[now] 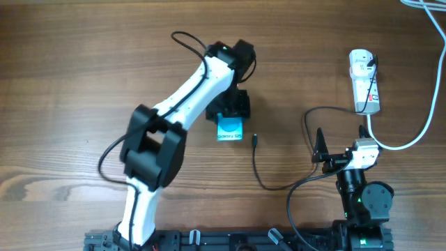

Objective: Plug charger to phone and switch on socket
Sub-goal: 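Lower the left gripper and grasp the phone by its top edge, then lift the phone with the left gripper and tilt it upright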

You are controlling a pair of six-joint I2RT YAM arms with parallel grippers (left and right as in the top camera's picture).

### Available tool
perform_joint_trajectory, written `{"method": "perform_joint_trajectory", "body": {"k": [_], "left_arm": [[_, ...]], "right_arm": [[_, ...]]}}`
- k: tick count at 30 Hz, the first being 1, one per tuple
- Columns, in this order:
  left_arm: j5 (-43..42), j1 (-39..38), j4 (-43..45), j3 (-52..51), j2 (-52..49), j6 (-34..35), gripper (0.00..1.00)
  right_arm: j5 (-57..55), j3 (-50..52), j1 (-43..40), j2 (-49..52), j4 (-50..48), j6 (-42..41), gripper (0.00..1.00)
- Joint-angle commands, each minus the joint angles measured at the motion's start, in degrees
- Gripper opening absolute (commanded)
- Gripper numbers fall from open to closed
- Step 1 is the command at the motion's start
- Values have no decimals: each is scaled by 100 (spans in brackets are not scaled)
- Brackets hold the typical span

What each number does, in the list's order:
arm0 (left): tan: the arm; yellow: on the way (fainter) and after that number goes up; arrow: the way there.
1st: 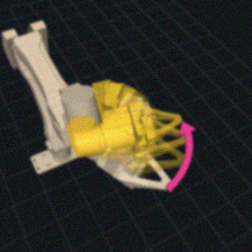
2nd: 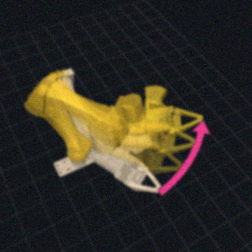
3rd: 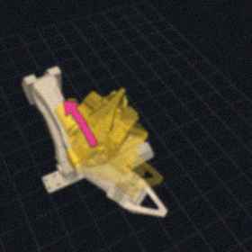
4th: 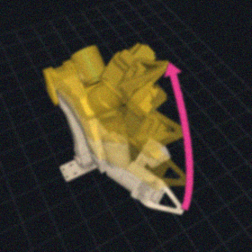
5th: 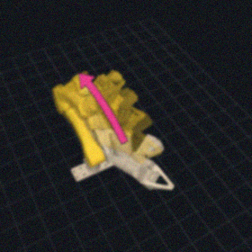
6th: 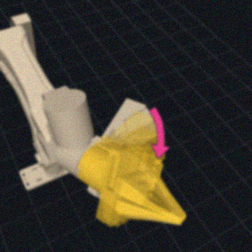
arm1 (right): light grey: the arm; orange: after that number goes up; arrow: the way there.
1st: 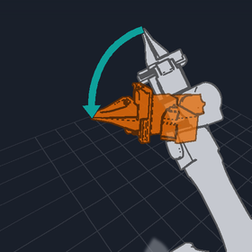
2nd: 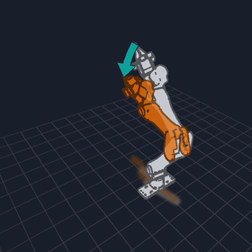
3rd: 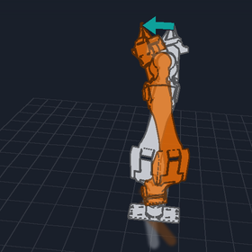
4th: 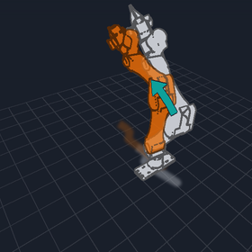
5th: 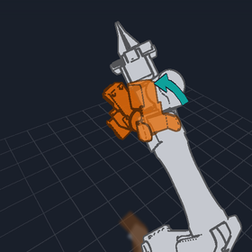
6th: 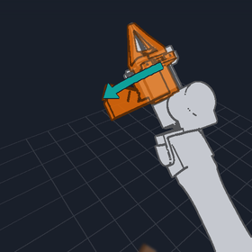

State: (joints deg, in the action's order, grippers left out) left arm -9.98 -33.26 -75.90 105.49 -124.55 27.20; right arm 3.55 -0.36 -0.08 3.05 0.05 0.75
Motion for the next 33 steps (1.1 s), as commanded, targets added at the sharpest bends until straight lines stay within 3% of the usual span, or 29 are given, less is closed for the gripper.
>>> {"method": "perform_joint_trajectory", "body": {"k": [1,7,13,15,24,33], "left_arm": [[-1729,94,-68,168,719,-599,70],[-4927,640,-4,168,1143,-1073,66],[-6736,1167,-4,168,1143,-1025,69],[-7014,1325,-13,168,1143,-973,70],[-7058,1993,0,168,1143,654,72],[-7709,2820,-2,168,1143,669,71]], "right_arm": [[-55,7,-15,-24,-11,59,100],[-57,7,-15,-24,-11,61,100],[-55,7,-15,-24,-11,63,100],[-55,7,-15,-24,-11,61,100],[-55,7,-15,-24,-13,61,100],[-57,7,-15,-24,-11,61,100]]}}
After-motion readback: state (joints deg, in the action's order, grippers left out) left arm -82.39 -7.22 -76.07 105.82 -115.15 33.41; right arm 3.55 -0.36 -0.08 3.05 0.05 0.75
